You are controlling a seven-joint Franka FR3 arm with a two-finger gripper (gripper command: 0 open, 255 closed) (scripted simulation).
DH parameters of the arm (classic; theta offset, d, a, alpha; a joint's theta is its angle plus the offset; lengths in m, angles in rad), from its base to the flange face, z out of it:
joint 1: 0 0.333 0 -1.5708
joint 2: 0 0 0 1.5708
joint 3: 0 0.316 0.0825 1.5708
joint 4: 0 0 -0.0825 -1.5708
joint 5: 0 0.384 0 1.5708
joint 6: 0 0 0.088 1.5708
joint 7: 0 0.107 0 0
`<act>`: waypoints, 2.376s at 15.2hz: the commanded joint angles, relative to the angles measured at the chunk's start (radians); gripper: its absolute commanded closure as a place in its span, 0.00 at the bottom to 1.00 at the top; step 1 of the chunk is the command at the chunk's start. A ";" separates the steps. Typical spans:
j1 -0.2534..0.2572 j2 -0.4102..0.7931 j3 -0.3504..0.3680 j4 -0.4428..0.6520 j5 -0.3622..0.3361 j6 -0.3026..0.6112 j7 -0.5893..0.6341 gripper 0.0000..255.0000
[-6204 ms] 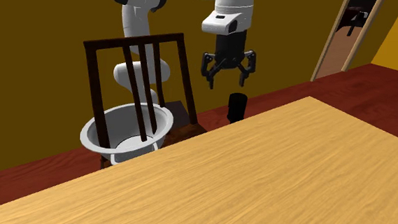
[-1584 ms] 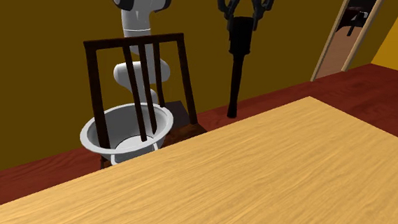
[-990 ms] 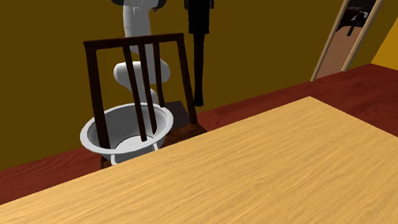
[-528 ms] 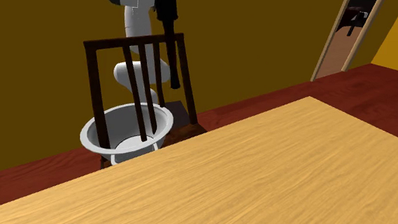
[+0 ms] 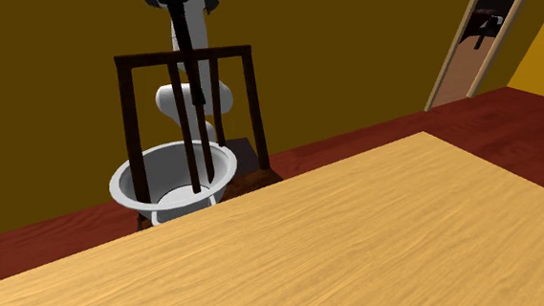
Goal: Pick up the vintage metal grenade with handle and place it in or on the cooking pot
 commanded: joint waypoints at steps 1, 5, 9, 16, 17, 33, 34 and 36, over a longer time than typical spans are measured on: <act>-0.009 0.029 -0.037 0.076 -0.017 -0.050 -0.054 1.00; -0.024 0.041 -0.091 0.120 -0.043 -0.085 -0.140 1.00; -0.025 -0.046 -0.083 -0.055 -0.052 0.003 -0.139 1.00; -0.028 -0.159 -0.075 -0.290 -0.060 0.125 -0.138 1.00; -0.028 -0.173 -0.074 -0.320 -0.060 0.141 -0.139 1.00; -0.035 -0.347 -0.068 -0.713 -0.070 0.360 -0.142 1.00; -0.036 -0.356 -0.068 -0.734 -0.070 0.372 -0.143 1.00; -0.036 -0.373 -0.068 -0.775 -0.071 0.397 -0.143 1.00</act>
